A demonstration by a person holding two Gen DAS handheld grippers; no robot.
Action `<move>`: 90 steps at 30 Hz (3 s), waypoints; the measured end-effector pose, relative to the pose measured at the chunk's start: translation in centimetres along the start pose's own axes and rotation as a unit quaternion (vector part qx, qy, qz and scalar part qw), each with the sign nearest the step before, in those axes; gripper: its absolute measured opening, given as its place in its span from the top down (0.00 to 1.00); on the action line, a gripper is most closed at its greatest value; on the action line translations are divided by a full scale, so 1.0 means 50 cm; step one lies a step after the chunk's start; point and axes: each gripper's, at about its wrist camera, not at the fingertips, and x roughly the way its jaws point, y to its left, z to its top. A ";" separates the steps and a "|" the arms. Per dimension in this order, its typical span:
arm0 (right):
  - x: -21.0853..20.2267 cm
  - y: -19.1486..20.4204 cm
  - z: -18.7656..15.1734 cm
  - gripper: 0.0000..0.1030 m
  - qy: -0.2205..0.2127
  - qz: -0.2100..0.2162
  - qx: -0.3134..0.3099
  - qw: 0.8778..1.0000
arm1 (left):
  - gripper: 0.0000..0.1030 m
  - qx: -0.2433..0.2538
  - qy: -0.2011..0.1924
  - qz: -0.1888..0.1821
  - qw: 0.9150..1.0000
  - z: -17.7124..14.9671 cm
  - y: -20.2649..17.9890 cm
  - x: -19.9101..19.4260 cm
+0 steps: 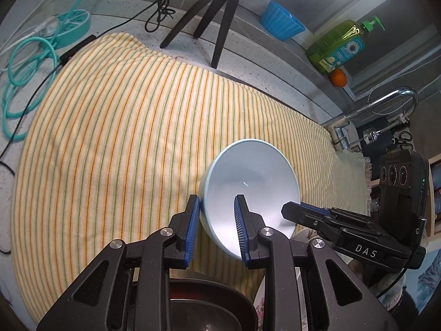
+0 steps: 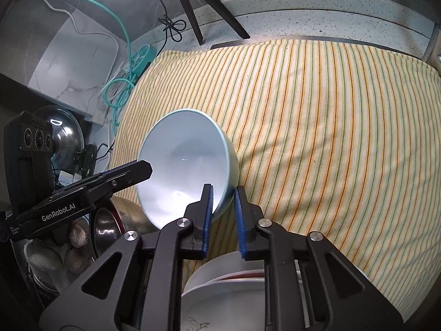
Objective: Organize plates and bowls
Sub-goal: 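Carry the white bowl with the left tool and lower it into the red bowl, then grip the rim of the nested bowls with both tools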
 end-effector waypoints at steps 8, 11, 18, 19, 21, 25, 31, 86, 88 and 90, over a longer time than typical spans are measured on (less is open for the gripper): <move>-0.024 0.013 -0.002 0.85 -0.009 -0.002 -0.009 1.000 | 0.77 0.004 -0.017 -0.006 1.000 -0.005 -0.011 -0.032; -0.045 0.025 -0.005 0.85 -0.016 0.006 -0.013 1.000 | 0.77 0.005 -0.030 -0.011 0.999 -0.009 -0.014 -0.059; -0.099 0.076 -0.025 0.85 -0.030 0.021 -0.044 0.998 | 0.77 0.015 -0.060 -0.014 0.998 -0.034 -0.018 -0.135; -0.105 0.084 -0.029 0.85 -0.031 0.025 -0.048 0.998 | 0.77 0.014 -0.064 -0.014 0.998 -0.039 -0.017 -0.144; -0.115 0.102 -0.039 0.85 -0.031 0.032 -0.057 0.997 | 0.77 0.012 -0.071 -0.017 0.997 -0.051 -0.012 -0.163; -0.122 0.132 -0.063 0.84 -0.026 0.050 -0.068 0.996 | 0.77 0.008 -0.080 -0.014 0.997 -0.080 0.002 -0.195; -0.115 0.185 -0.105 0.84 -0.009 0.068 -0.094 0.993 | 0.77 -0.014 -0.092 -0.012 0.996 -0.127 0.036 -0.235; -0.053 0.111 -0.179 0.77 0.006 0.073 -0.025 0.997 | 0.77 -0.131 -0.113 0.014 0.985 -0.267 0.170 -0.225; -0.047 0.113 -0.180 0.77 0.007 0.071 -0.024 0.997 | 0.77 -0.129 -0.111 0.015 0.985 -0.263 0.173 -0.223; -0.039 0.115 -0.178 0.77 0.012 0.078 -0.017 0.997 | 0.77 -0.126 -0.109 0.018 0.986 -0.261 0.175 -0.222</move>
